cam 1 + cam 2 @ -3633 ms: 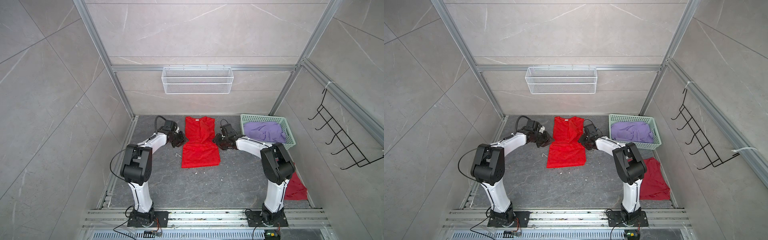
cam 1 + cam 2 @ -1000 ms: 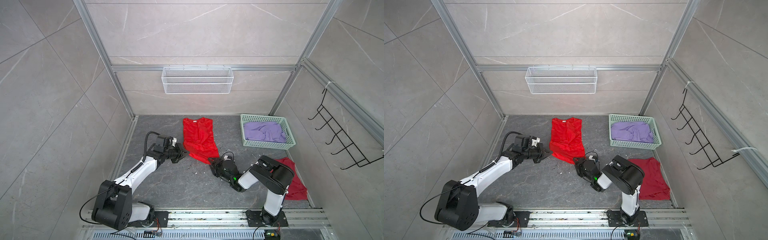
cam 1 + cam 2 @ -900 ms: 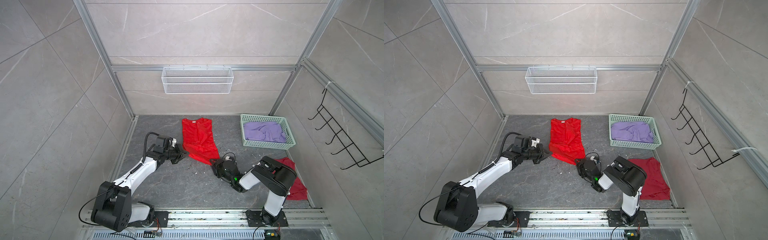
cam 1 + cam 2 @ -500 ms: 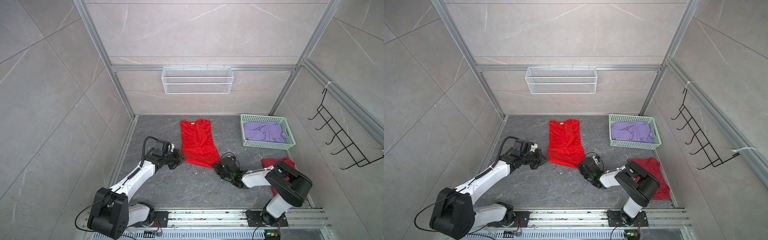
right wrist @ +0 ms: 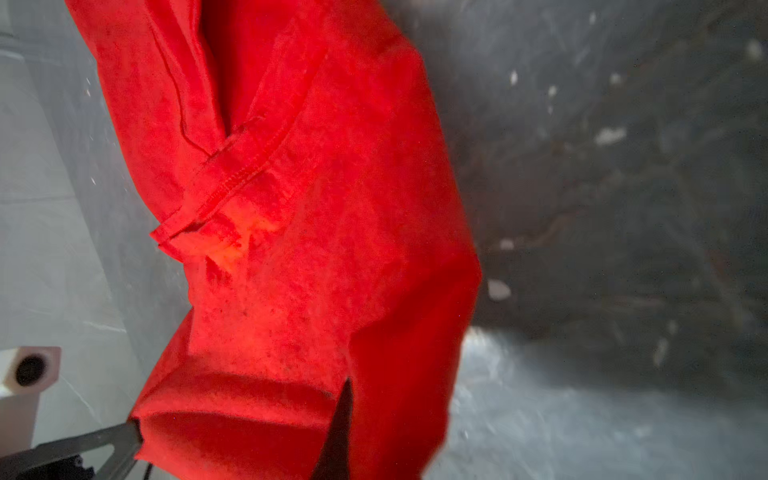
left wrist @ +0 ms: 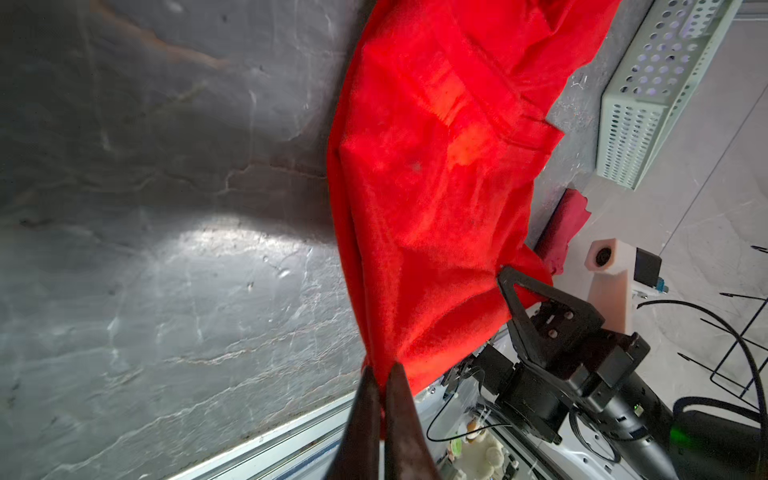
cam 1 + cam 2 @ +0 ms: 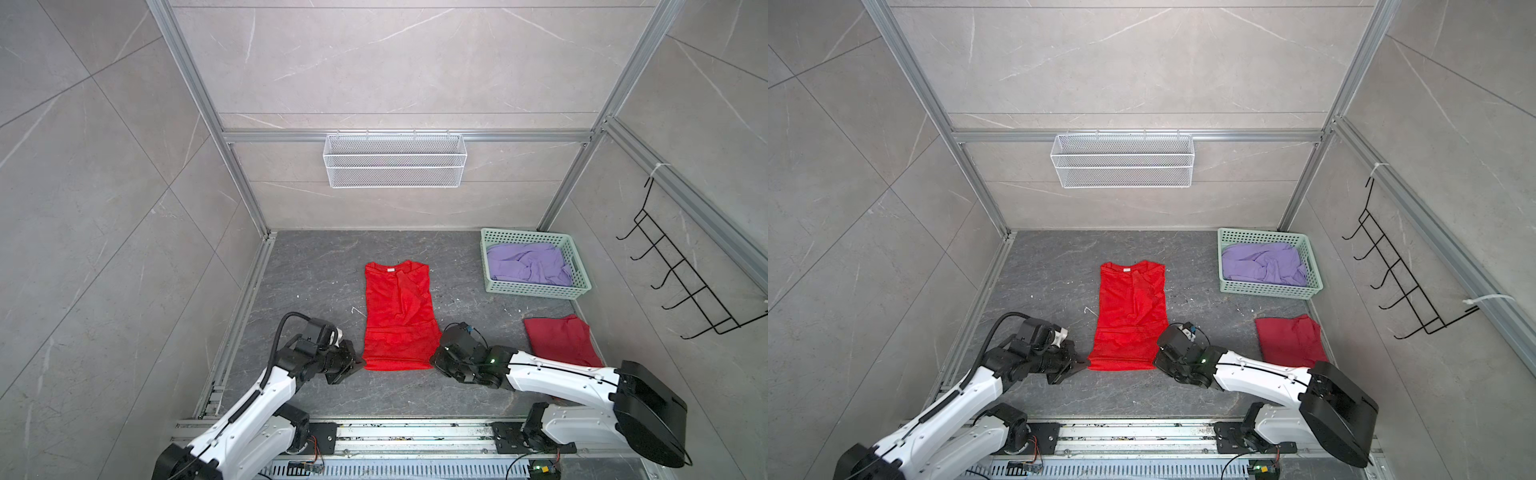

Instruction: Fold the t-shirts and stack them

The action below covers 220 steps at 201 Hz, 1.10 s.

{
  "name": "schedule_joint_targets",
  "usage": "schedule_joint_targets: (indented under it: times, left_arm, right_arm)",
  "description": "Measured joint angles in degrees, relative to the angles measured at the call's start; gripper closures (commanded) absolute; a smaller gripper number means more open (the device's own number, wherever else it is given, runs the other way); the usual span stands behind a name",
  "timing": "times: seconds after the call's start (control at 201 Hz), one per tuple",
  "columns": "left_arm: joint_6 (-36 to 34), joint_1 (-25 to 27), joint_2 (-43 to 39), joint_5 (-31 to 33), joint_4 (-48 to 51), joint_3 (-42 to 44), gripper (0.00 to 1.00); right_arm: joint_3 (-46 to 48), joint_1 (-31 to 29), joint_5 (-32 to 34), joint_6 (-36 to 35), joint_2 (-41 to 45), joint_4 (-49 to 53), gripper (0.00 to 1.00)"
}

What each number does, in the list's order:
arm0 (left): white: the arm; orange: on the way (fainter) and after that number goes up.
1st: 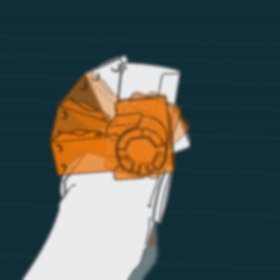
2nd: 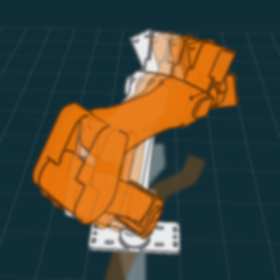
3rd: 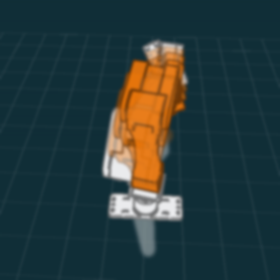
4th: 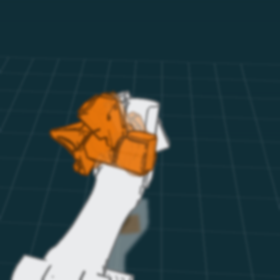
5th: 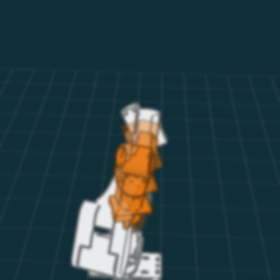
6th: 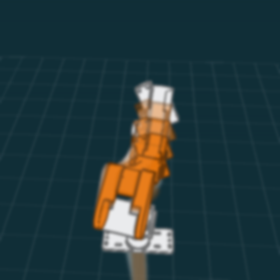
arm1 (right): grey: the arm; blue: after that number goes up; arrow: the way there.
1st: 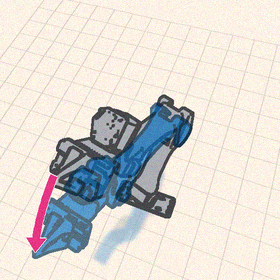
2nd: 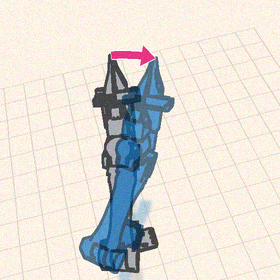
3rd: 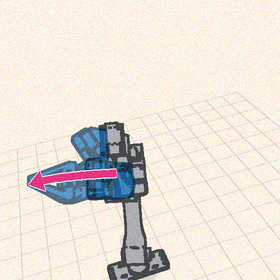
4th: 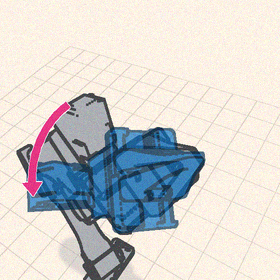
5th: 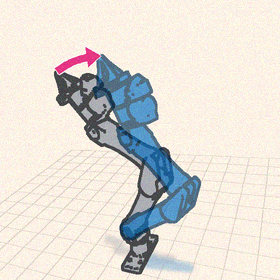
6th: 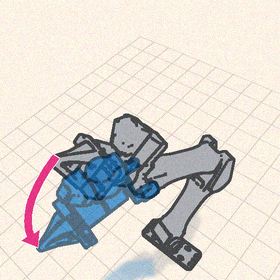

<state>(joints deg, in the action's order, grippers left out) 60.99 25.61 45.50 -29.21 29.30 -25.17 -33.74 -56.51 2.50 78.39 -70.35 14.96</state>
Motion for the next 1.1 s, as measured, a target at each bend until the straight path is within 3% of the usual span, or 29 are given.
schedule_joint_targets:
  times: [0.219,0.498,0.622,0.871,1.095]
  left_arm:
    - [3.96,1.05,-6.19,-1.07,2.49,-1.66,1.0]
    - [0.33,1.05,7.19,-1.73,-0.11,-17.73,1.0]
    - [-2.45,0.68,14.43,-2.4,-2.62,-22.58,1.0]
    - [-7.08,-3.58,25.29,-2.8,-5.07,-29.97,1.0]
    - [-9.88,-8.11,34.58,-4.87,-7.89,-35.78,1.0]
  right_arm:
    - [-6.78,-4.57,3.69,-0.74,5.14,12.76,0.99]
    - [-16.79,-3.74,8.46,-7.21,3.96,15.23,0.93]
    - [-17.99,0.68,7.5,-9.75,1.44,12.9,0.93]
    - [-19.82,12.76,-0.81,-13.03,-6.14,7.23,0.9]
    - [-26.51,18.25,-9.27,-15.1,-16.44,2.36,0.9]
